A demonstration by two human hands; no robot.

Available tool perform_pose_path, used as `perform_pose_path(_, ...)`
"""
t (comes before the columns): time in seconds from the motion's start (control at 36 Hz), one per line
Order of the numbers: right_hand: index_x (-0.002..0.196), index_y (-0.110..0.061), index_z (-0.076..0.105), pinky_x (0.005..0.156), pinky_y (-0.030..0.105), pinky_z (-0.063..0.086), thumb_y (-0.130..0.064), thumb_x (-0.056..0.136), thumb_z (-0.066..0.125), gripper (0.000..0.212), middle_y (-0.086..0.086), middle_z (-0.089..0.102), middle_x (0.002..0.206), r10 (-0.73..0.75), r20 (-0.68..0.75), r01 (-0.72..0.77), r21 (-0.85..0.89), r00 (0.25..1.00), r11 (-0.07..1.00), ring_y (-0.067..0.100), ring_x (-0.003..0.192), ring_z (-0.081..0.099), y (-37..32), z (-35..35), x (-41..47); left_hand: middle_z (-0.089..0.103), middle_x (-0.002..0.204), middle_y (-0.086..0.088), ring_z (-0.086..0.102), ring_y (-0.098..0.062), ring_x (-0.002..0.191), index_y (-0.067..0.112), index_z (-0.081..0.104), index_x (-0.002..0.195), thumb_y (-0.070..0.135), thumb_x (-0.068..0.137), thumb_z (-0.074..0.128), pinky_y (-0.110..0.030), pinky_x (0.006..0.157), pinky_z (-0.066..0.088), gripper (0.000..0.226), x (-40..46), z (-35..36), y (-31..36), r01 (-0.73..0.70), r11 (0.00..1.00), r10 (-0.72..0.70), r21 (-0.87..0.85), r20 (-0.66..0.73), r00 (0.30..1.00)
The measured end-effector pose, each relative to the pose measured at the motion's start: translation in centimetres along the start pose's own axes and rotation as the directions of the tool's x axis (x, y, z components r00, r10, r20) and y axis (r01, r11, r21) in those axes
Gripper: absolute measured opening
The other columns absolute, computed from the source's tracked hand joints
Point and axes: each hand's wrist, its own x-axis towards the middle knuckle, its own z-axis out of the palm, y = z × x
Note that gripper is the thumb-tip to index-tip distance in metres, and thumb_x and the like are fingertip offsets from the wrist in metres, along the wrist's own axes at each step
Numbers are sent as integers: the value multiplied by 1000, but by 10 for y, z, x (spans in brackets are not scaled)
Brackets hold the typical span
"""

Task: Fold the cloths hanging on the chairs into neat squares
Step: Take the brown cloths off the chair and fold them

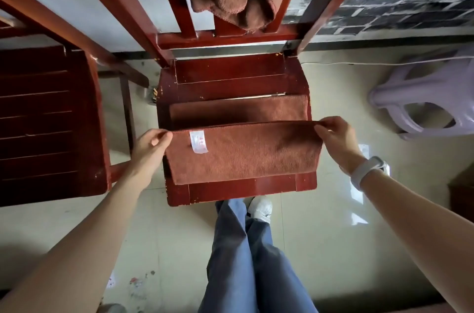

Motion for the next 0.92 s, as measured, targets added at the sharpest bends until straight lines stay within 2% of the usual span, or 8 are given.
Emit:
perform_pose_path(0.06, 104, -1, 59, 74, 27, 42, -10, 87, 56, 19, 9, 59, 94, -23, -34, 23, -14, 999, 1000, 19, 86, 54, -4, 9, 16, 61, 86, 8, 58, -18, 94, 28, 58, 78, 21, 90, 56, -37, 88, 46, 14, 16, 5, 3, -1, 1000, 1, -31, -29, 1000)
perform_pose_path(0.17, 107, -1, 60, 56, 2, 40, -10, 88, 54, 21, 7, 57, 93, -53, -103, 52, -14, 993, 999, 17, 83, 53, -7, 23, 43, 60, 85, 9, 57, -17, 93, 23, 58, 84, 20, 92, 53, -33, 83, 45, 10, 41, 12, 4, -24, 998, 19, -60, -79, 997)
perform_pose_path(0.33, 110, 1, 57, 57, 2, 37, -9, 91, 48, 23, 8, 55, 94, -72, -169, 70, -19, 983, 997, 16, 87, 50, -8, 35, 66, 58, 82, 8, 54, -9, 80, 13, 62, 95, 19, 93, 51, -24, 71, 42, 12, 63, 19, 4, -109, 993, 101, -41, -166, 981)
perform_pose_path(0.47, 110, 3, 56, 54, -3, 34, -8, 91, 47, 23, 8, 53, 94, -84, -184, 77, -45, 979, 996, 15, 87, 48, -10, 40, 77, 60, 96, -1, 56, -14, 92, 10, 62, 105, 20, 92, 53, -28, 83, 44, 19, 74, 24, 6, -166, 984, 175, 60, -198, 964)
perform_pose_path(0.64, 114, 0, 55, 61, 12, 38, -12, 92, 48, 26, 5, 53, 97, -20, -172, 11, -57, 985, 998, 16, 87, 50, -9, 47, 86, 65, 98, -4, 61, -24, 96, 14, 64, 104, 30, 87, 58, -45, 89, 50, 24, 88, 21, -3, -62, 992, 84, 108, -209, 974)
perform_pose_path(0.69, 117, 0, 52, 49, 9, 39, -15, 92, 50, 29, 6, 54, 95, 11, -162, -17, -37, 987, 999, 15, 73, 52, -11, 49, 86, 64, 98, -1, 61, -25, 100, 15, 65, 105, 35, 86, 59, -48, 90, 49, 28, 88, 19, -3, -46, 992, 68, 114, -204, 977)
perform_pose_path(0.75, 118, -1, 50, 41, 7, 38, -18, 92, 51, 31, 6, 56, 89, 44, -147, -44, 7, 988, 999, 9, 60, 50, -10, 49, 84, 62, 102, 1, 58, -22, 103, 13, 62, 110, 35, 88, 57, -47, 93, 48, 32, 85, 19, -1, -25, 994, 43, 104, -177, 983)
perform_pose_path(0.92, 119, -2, 47, 46, 20, 39, -23, 93, 48, 33, 10, 58, 91, 127, -101, -132, -45, 987, 990, 10, 57, 49, 6, 45, 56, 60, 118, -11, 54, -25, 110, 5, 55, 119, 33, 92, 52, -39, 96, 44, 40, 59, 23, -11, 58, 995, -47, 77, -131, 990)
